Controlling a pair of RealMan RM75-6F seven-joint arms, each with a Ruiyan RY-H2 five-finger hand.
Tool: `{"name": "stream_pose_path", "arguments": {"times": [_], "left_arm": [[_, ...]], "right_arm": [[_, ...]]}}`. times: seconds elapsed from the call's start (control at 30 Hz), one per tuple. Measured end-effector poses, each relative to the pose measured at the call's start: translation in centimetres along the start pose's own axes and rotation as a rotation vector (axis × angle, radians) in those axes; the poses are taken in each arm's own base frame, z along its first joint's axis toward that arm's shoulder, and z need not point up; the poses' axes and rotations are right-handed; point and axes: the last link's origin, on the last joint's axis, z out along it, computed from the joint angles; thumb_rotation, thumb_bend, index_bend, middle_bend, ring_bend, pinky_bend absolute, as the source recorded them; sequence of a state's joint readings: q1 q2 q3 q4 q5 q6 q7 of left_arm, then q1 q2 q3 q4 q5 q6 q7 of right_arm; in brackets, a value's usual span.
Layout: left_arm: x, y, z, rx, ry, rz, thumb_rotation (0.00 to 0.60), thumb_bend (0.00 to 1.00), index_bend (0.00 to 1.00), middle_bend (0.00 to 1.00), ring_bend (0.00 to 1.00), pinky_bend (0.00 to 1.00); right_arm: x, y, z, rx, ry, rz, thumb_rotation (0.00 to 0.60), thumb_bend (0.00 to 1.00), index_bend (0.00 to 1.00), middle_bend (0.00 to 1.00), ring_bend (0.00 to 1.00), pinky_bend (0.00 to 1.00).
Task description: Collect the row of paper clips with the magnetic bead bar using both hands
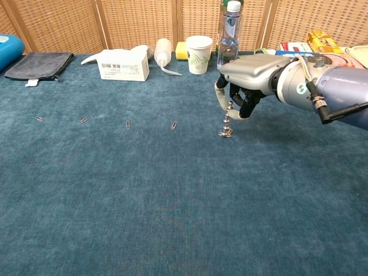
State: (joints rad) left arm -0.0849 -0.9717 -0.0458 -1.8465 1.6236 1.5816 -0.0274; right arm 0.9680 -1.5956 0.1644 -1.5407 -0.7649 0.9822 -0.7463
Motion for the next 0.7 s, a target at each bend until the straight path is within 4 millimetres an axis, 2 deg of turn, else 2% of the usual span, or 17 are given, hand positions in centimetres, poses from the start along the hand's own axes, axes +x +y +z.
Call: {"name": "stream_pose_path", "arguments": {"times": [0.2,0.7], "left_arm": [[-0.1,0.1,0.1,-0.003,0.000,-0.002,0.280,0.51,0.14,0.25,0.19,0.27],[0.1,0.1,0.0,-0.004,0.004,-0.002,0.280,0.51,0.14,0.25,0.19,0.27]], "right_arm": [[0.3,0.1,-0.1,-0.002,0.010,0.002,0.600,0.45,0.65,0.82,0.85,0.91],[3.1,-1.6,0.0,0.052,0.055,0.067,0.600,0.45,0.65,0.82,0.85,0.91]]}}
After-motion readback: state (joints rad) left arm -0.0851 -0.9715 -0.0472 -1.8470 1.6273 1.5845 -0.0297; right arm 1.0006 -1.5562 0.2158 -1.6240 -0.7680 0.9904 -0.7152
